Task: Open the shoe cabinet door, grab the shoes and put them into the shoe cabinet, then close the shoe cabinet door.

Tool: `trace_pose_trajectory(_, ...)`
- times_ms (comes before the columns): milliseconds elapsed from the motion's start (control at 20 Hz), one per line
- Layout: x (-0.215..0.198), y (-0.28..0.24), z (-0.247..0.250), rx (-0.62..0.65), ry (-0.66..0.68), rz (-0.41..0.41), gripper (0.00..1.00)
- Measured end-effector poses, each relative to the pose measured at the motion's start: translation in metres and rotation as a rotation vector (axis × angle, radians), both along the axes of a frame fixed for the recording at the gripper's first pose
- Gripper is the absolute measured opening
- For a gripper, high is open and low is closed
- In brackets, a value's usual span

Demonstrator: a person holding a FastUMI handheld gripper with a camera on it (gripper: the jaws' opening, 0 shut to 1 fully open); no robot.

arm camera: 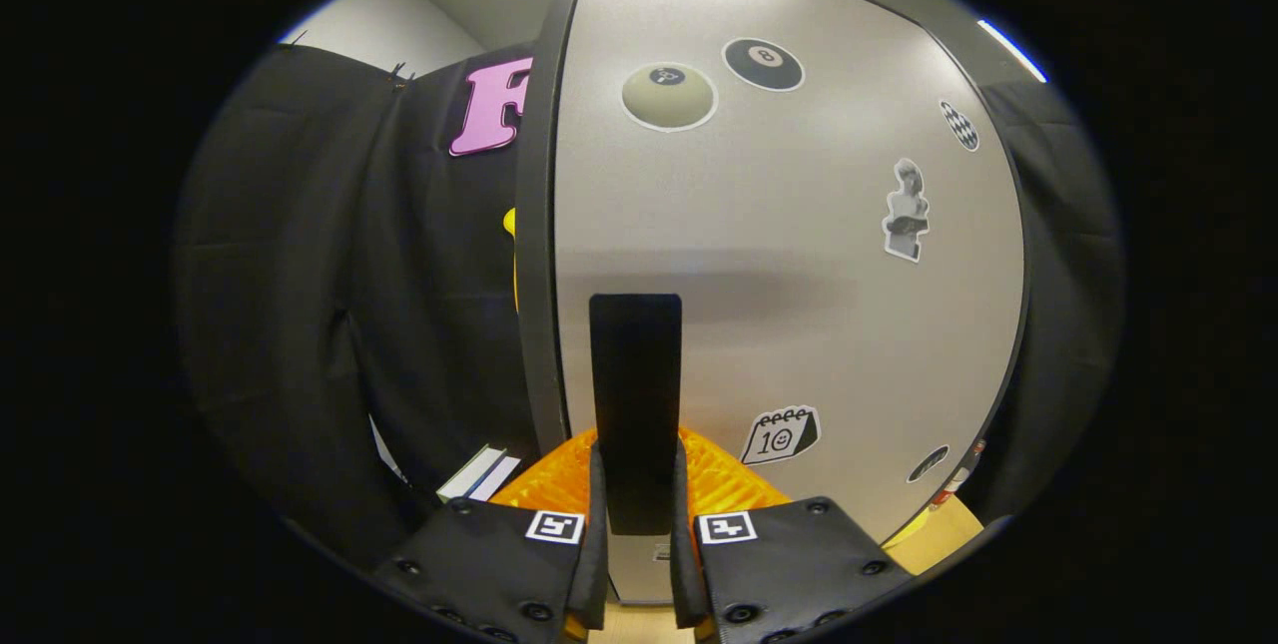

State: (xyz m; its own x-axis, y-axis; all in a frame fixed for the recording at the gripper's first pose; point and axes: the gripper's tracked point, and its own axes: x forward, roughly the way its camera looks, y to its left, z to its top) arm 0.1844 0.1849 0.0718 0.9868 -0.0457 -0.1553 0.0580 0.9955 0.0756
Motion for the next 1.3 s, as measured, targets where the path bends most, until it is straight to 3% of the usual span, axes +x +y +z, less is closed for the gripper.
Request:
trace_pose_trajectory(50,0.0,0.001,0.001,0.002,-0.005,0.008,0.2)
trace_pose_trajectory(350,-0.011,0.002,0.001,0.003,-0.029,0.081,0.06)
trace_pose_trajectory(1300,-0.091,-0.031,0.005,-0.014,-0.087,0.154,0.06)
